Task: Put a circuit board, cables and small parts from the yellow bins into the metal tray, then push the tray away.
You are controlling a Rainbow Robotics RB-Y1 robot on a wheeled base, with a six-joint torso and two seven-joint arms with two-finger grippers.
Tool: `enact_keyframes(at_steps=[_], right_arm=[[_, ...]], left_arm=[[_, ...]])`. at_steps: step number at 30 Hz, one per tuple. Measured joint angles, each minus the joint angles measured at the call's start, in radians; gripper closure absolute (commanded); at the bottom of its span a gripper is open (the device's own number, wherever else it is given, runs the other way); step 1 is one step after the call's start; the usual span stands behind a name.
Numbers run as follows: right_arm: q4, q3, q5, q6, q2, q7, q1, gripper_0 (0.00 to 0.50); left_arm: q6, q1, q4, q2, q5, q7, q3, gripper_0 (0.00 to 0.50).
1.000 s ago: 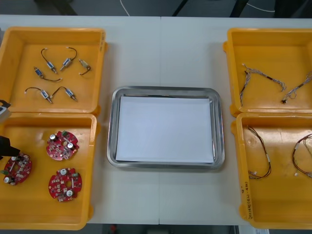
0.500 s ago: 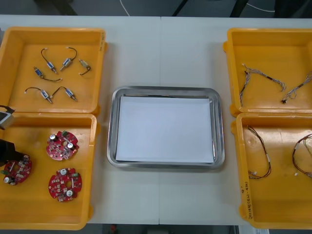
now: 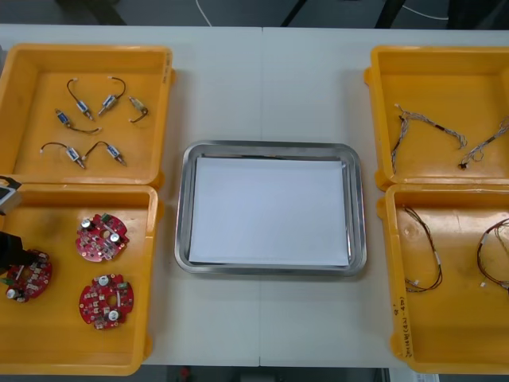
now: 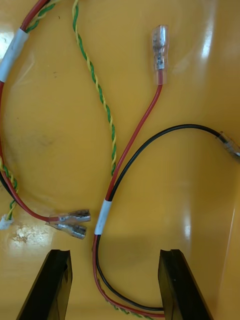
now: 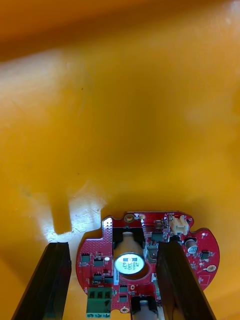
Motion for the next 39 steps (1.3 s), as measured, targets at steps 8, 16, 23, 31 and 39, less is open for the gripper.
enact_keyframes(at_steps=[8,16,23,31,39], right_arm=[[0.000,0.008,0.015,-0.014,0.019,0.002,0.006,0.000],[0.001,0.016,0.048,-0.028,0.056,0.002,0.006,0.000],[0.001,0.022,0.078,-0.042,0.082,0.002,0.007,0.000],[-0.001,0.031,0.100,-0.068,0.082,0.002,0.008,0.000],[0.001,0.038,0.107,-0.099,0.082,0.002,0.009,0.433]], left_arm=[[-0.039,0.002,0.000,0.014,0.011,0.000,-0.024,0.210],[-0.041,0.002,0.000,0.018,0.021,0.000,-0.026,0.497],[-0.041,0.002,0.000,0.018,0.051,0.000,-0.027,0.500],[0.068,0.002,-0.025,0.018,0.066,0.000,0.027,0.498],[0.155,0.003,-0.088,0.018,0.066,0.000,0.132,0.498]])
